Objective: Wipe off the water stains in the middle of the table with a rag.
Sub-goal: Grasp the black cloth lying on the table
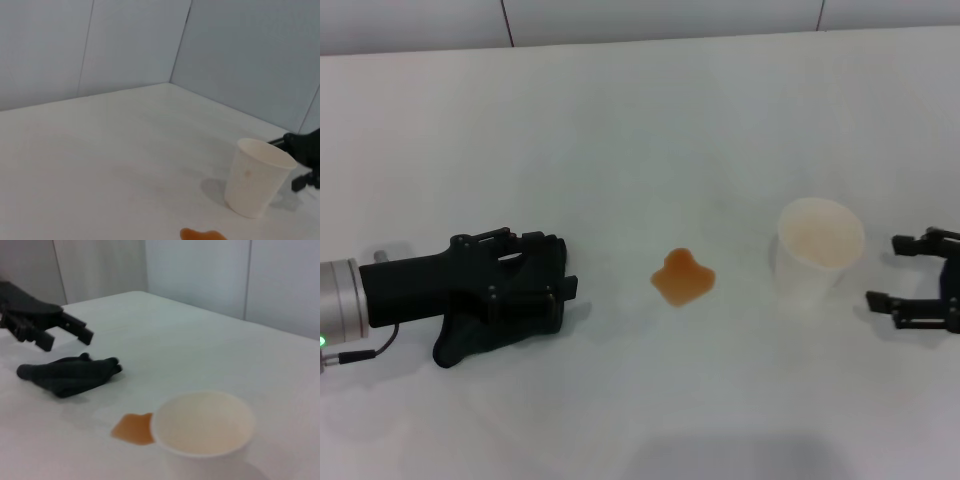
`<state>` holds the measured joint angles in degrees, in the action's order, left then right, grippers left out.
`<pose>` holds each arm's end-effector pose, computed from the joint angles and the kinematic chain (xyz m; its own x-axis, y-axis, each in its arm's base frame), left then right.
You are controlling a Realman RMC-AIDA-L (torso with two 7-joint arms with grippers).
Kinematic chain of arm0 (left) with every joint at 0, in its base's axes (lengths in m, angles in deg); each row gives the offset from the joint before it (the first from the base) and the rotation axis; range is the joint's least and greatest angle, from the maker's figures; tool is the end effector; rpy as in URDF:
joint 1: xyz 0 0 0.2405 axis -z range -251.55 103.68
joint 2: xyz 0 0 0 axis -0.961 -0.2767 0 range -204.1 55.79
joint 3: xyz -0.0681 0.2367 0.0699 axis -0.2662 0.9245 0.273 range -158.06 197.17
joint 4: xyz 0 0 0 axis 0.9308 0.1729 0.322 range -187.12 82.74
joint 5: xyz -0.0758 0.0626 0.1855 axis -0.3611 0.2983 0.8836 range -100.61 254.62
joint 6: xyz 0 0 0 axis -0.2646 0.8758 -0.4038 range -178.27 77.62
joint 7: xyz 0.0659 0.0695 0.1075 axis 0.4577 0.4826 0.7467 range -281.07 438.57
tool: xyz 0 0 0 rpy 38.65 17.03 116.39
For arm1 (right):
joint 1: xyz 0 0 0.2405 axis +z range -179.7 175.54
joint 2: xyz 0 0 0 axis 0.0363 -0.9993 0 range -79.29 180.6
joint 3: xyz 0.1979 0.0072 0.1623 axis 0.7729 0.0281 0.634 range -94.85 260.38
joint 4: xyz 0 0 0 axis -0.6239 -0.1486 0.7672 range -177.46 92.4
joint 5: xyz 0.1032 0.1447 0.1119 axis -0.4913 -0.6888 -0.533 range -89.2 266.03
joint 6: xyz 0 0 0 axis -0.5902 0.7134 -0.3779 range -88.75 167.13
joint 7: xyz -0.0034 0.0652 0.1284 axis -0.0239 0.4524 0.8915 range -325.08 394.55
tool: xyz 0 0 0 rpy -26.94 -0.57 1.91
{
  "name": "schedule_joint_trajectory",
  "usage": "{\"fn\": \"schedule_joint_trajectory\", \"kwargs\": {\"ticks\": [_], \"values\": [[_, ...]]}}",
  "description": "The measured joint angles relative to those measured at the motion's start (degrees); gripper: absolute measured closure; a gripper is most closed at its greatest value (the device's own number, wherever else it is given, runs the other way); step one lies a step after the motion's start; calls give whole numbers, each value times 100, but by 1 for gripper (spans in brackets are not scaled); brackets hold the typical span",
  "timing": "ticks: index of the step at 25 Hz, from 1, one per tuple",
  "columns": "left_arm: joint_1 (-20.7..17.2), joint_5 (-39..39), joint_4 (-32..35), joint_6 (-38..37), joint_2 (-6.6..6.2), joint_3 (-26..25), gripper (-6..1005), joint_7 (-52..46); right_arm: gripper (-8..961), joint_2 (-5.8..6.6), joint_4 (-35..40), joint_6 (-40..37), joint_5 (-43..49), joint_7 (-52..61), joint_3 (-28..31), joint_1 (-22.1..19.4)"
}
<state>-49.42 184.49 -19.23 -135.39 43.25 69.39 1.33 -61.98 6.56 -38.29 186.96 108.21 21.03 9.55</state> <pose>-0.2920 0.3015 -0.0183 0.7674 0.4236 0.4813 0.5313 -0.8403 -0.1075 0.3293 0.2867 0.0357 0.8924 -0.2789 -0.3548 -0.4115 -0.8257 -0.3859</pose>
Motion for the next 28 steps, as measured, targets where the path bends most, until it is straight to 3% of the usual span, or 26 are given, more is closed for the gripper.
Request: {"fn": "schedule_joint_trajectory", "kwargs": {"ticks": [6, 10, 14, 15, 23, 28], "values": [[5, -9, 1, 0, 3, 0, 163, 0, 96, 16, 592, -1188, 447, 388, 835, 100], [7, -13, 5, -1, 14, 0, 163, 0, 96, -18, 1145, -1636, 454, 455, 1012, 153], [51, -13, 8, -1, 32, 0, 164, -1, 96, -190, 1691, -1704, 534, 466, 894, 174], [73, -13, 8, -2, 34, 2, 164, -28, 96, -226, 1906, -1675, 580, 470, 602, 241], [351, 7, 160, -433, -23, 50, 165, -913, 96, -237, 2024, -1021, 596, 490, -192, 482], [418, 243, 1170, -1081, -42, 213, 165, -1801, 96, -241, 2053, -888, 580, 492, -281, 537]]}}
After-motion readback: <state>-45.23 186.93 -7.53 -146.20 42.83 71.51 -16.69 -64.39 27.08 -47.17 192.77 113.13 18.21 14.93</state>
